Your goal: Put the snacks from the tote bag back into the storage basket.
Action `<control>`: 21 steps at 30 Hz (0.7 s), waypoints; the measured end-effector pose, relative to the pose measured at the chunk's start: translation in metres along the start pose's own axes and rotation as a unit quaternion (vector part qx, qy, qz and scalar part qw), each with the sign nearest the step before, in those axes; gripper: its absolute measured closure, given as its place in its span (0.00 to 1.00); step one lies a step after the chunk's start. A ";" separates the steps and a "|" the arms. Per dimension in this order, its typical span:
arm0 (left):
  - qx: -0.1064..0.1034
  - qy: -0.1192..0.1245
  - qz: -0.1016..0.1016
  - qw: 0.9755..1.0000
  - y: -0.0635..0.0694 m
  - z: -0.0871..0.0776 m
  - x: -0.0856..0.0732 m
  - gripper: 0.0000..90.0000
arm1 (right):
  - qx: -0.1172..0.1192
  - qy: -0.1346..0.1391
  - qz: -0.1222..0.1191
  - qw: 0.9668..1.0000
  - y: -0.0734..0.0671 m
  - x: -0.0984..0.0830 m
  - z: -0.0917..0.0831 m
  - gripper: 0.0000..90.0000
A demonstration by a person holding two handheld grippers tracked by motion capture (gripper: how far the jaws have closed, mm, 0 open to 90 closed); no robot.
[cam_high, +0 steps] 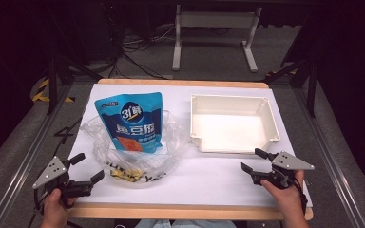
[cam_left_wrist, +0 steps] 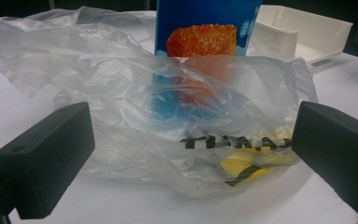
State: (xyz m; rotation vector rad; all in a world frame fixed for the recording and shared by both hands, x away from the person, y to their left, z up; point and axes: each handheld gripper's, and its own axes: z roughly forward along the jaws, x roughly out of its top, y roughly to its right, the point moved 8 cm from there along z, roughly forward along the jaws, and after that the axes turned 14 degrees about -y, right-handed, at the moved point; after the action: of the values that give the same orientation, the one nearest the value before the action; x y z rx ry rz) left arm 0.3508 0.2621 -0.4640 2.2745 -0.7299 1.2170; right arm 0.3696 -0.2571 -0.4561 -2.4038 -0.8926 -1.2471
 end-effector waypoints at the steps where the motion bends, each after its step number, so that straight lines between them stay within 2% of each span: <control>1: 0.001 0.000 0.000 1.000 0.000 0.000 0.000 0.00 | 0.000 0.000 0.000 1.000 0.000 0.000 0.000 0.26; 8: 0.001 0.002 0.001 1.000 0.001 0.001 0.000 0.00 | 0.014 -0.002 -0.004 1.000 -0.006 0.003 0.001 0.24; 16: -0.001 0.005 0.000 1.000 0.001 0.001 0.001 0.00 | 0.016 -0.002 -0.006 1.000 -0.008 0.005 0.000 0.23; 21: 0.000 0.004 -0.002 1.000 0.000 0.001 0.001 0.00 | 0.024 0.003 -0.007 1.000 -0.012 0.013 -0.003 0.21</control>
State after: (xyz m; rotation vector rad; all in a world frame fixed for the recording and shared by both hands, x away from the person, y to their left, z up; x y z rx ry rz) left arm 0.3519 0.2613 -0.4638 2.2685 -0.7215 1.2232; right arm 0.3659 -0.2446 -0.4439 -2.3595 -0.9291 -1.2217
